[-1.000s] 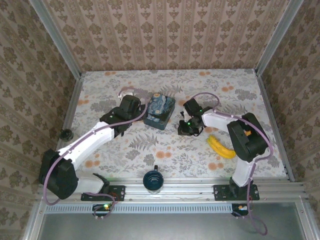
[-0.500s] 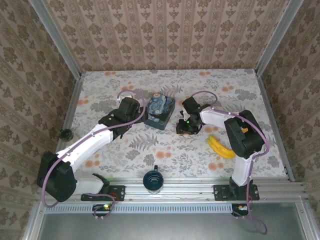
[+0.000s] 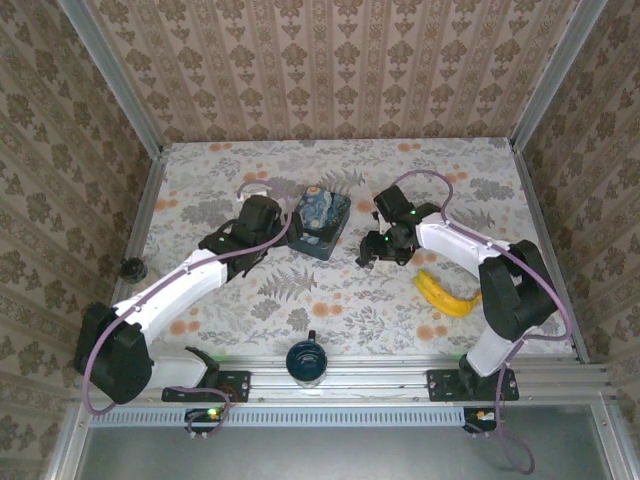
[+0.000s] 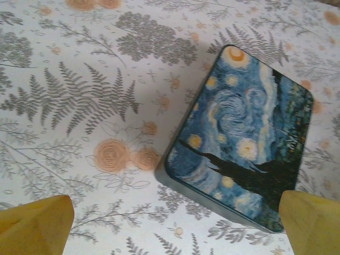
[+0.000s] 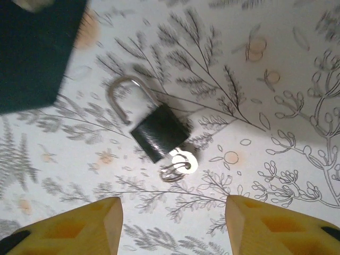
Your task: Unlock a padlock with a key
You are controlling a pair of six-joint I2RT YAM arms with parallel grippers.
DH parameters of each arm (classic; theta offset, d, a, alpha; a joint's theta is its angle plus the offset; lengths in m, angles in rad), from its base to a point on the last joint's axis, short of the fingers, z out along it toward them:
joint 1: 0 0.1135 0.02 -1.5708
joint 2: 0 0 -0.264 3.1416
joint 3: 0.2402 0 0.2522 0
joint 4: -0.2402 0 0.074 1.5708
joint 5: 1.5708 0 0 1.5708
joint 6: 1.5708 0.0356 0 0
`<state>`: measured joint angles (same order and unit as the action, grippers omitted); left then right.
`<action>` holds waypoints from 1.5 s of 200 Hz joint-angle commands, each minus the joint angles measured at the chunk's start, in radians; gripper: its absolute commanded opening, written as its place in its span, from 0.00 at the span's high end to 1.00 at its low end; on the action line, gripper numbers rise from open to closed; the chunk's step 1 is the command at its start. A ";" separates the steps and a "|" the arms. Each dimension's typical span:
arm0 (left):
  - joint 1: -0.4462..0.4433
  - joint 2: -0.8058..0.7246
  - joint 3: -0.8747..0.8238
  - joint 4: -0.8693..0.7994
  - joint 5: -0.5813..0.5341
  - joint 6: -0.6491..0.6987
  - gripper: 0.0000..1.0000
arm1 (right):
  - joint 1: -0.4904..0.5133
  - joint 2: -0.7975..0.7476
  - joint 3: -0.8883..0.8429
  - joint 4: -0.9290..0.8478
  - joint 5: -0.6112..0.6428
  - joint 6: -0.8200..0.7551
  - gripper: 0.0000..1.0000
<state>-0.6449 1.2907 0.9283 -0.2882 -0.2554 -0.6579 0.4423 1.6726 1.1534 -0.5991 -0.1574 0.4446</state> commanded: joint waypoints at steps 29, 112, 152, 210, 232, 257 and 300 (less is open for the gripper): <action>-0.053 -0.009 -0.056 0.102 0.075 -0.096 0.00 | -0.010 0.036 0.211 0.016 0.061 -0.074 0.32; -0.065 0.024 -0.146 0.210 0.143 -0.193 0.03 | -0.020 0.438 0.652 0.070 0.030 -0.140 0.32; -0.061 0.052 -0.166 0.233 0.142 -0.200 0.03 | -0.019 0.543 0.706 0.091 -0.016 -0.124 0.35; 0.008 0.147 -0.183 0.408 0.231 -0.195 0.14 | -0.010 0.448 0.513 0.199 -0.062 -0.062 0.42; 0.049 0.202 -0.164 0.438 0.270 -0.183 0.21 | -0.002 0.380 0.400 0.259 -0.061 -0.024 0.43; 0.083 0.262 -0.139 0.481 0.320 -0.182 0.28 | 0.011 0.309 0.273 0.334 -0.059 0.040 0.44; 0.108 0.347 -0.062 0.507 0.355 -0.159 0.32 | 0.062 0.251 0.158 0.406 -0.051 0.153 0.44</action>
<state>-0.5442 1.5948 0.7998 0.1513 0.0341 -0.8455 0.4431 1.9495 1.3617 -0.2134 -0.1719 0.5110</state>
